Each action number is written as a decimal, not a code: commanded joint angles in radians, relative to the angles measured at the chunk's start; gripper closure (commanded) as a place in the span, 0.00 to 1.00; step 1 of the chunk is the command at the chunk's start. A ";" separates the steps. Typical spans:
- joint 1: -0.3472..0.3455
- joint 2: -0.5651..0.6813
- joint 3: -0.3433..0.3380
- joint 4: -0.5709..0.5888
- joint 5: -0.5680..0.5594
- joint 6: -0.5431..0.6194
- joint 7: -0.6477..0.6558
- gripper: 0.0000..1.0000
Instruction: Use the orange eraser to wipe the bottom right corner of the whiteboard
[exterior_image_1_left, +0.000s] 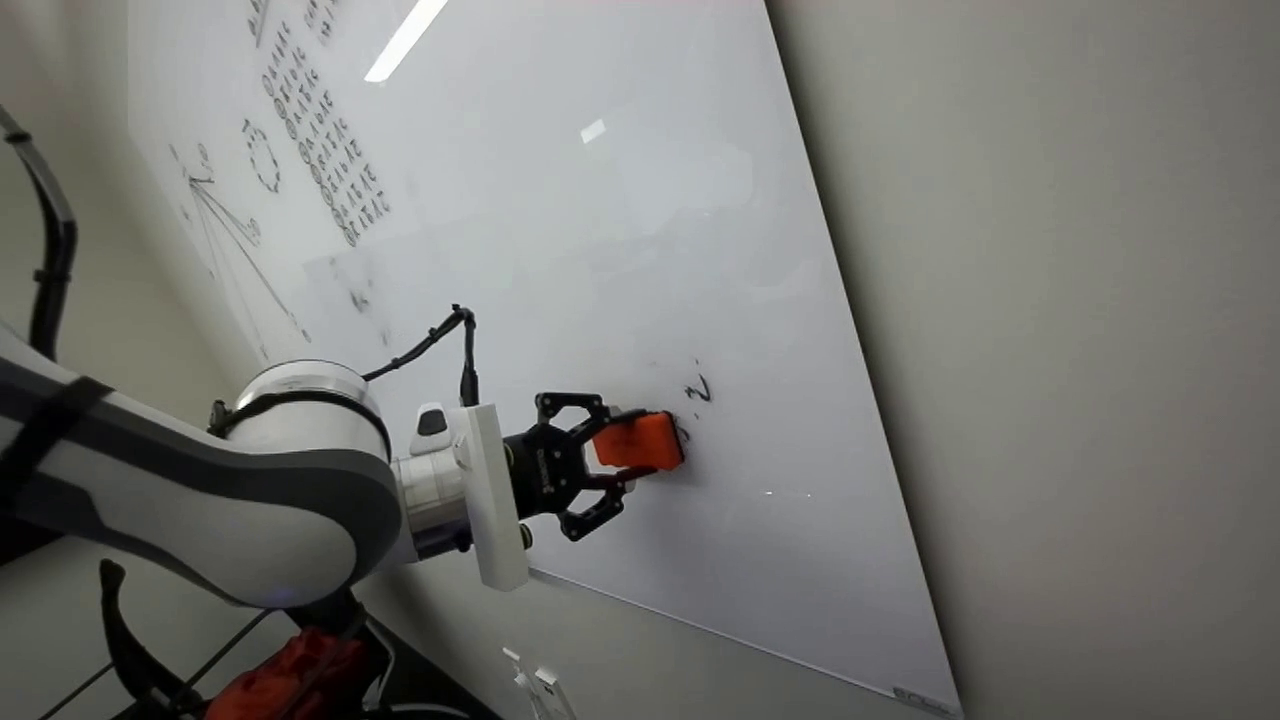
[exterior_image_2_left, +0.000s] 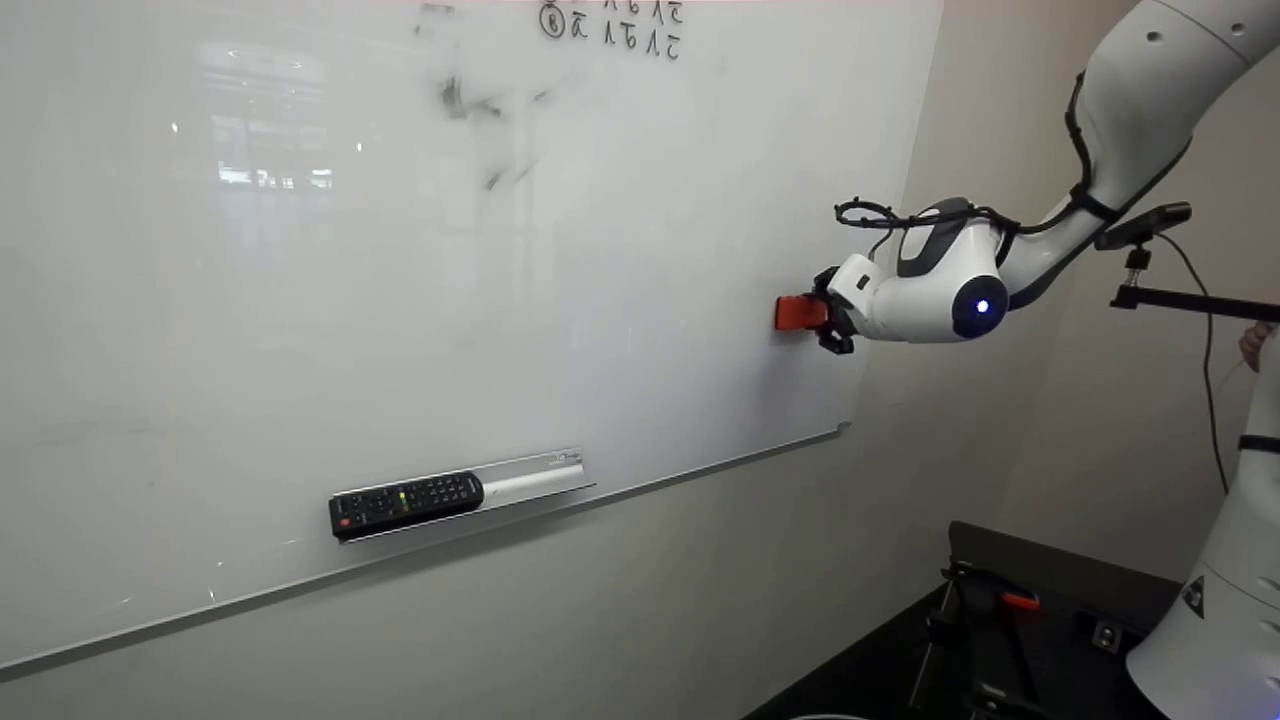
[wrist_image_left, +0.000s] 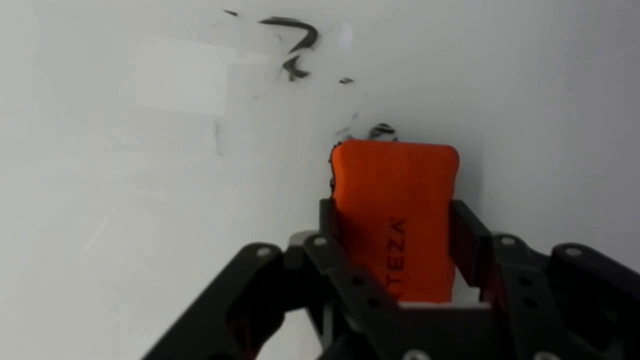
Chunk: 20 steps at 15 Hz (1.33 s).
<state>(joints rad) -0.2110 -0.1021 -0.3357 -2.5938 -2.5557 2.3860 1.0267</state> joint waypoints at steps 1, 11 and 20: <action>-0.002 0.177 0.016 0.124 0.025 0.031 -0.001 0.70; -0.068 0.097 0.019 0.081 0.006 0.043 0.008 0.70; -0.052 -0.130 0.012 -0.013 -0.040 -0.001 0.015 0.70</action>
<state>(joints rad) -0.2804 -0.1282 -0.3356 -2.5895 -2.5986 2.4153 1.0543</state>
